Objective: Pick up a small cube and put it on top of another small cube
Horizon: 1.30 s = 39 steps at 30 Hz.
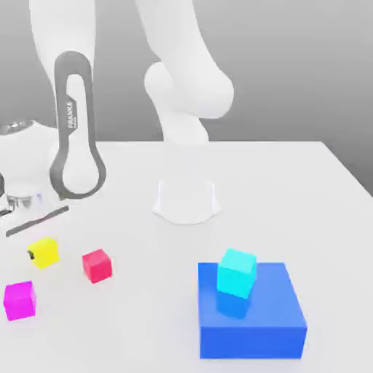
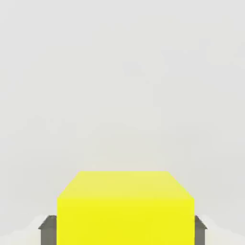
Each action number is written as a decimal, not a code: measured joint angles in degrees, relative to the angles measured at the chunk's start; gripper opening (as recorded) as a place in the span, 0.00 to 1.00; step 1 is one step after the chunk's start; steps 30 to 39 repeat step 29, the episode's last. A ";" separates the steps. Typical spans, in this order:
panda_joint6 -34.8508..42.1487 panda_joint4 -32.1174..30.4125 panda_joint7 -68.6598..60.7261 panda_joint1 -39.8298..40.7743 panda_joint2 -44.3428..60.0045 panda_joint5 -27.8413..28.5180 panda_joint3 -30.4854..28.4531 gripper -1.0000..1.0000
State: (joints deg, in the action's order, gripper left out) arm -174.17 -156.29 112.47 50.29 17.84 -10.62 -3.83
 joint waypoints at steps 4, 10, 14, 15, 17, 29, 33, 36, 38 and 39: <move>2.76 -0.70 1.38 -1.39 -3.37 1.79 -1.82 0.00; 11.56 -4.00 4.04 -4.76 -15.59 8.87 -3.62 0.00; 15.21 -8.64 -3.38 -9.47 -23.92 10.83 -1.44 0.00; 16.08 -9.84 -5.50 -10.72 -26.00 11.16 -0.85 0.00; 17.81 -12.27 -9.75 -13.66 -30.15 11.86 0.13 0.00; 3.69 -13.37 -14.86 -17.10 -17.12 10.33 1.02 1.00; 3.69 -13.37 -14.86 -17.10 -17.12 10.33 1.02 1.00; 3.69 -13.37 -14.86 -17.10 -17.12 10.33 1.02 1.00; 3.69 -13.37 -14.86 -17.10 -17.12 10.33 1.02 1.00; 3.69 -13.37 -14.86 -17.10 -17.12 10.33 1.02 1.00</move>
